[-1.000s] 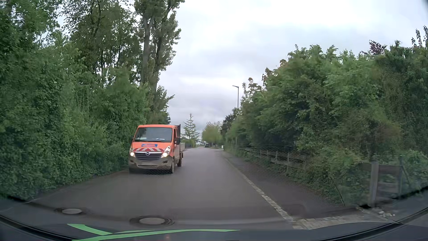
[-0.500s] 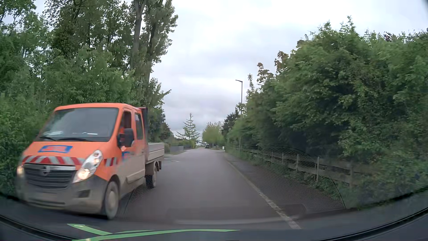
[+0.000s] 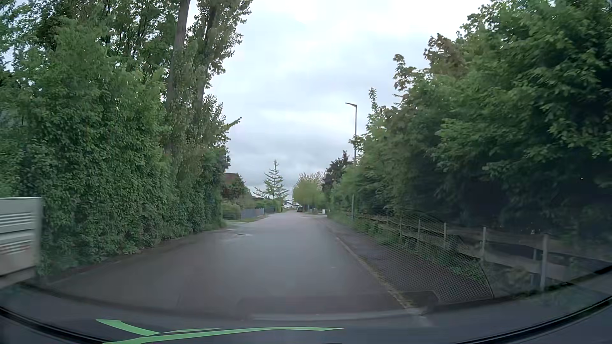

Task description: Follow the waypoints while adhering to traffic rules and regulations

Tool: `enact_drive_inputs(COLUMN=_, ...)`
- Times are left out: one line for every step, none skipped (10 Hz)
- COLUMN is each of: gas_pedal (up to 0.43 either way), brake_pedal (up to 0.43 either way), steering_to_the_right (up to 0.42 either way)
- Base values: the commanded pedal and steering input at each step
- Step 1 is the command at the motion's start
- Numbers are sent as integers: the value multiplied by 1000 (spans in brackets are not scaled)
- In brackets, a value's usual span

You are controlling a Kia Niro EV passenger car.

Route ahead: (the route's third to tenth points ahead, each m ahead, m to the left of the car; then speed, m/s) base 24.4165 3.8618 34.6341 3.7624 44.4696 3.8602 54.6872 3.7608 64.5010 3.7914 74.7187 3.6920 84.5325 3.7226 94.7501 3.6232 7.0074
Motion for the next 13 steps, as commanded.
enact_drive_inputs(gas_pedal=87, brake_pedal=0, steering_to_the_right=-11)
enact_drive_inputs(gas_pedal=87, brake_pedal=0, steering_to_the_right=-11)
enact_drive_inputs(gas_pedal=87, brake_pedal=0, steering_to_the_right=-11)
enact_drive_inputs(gas_pedal=87, brake_pedal=0, steering_to_the_right=-11)
enact_drive_inputs(gas_pedal=87, brake_pedal=0, steering_to_the_right=-11)
enact_drive_inputs(gas_pedal=87, brake_pedal=0, steering_to_the_right=-10)
enact_drive_inputs(gas_pedal=87, brake_pedal=0, steering_to_the_right=-10)
enact_drive_inputs(gas_pedal=87, brake_pedal=0, steering_to_the_right=-9)
enact_drive_inputs(gas_pedal=87, brake_pedal=0, steering_to_the_right=-8)
enact_drive_inputs(gas_pedal=87, brake_pedal=0, steering_to_the_right=-5)
enact_drive_inputs(gas_pedal=87, brake_pedal=0, steering_to_the_right=-2)
enact_drive_inputs(gas_pedal=87, brake_pedal=0, steering_to_the_right=0)
enact_drive_inputs(gas_pedal=87, brake_pedal=0, steering_to_the_right=1)
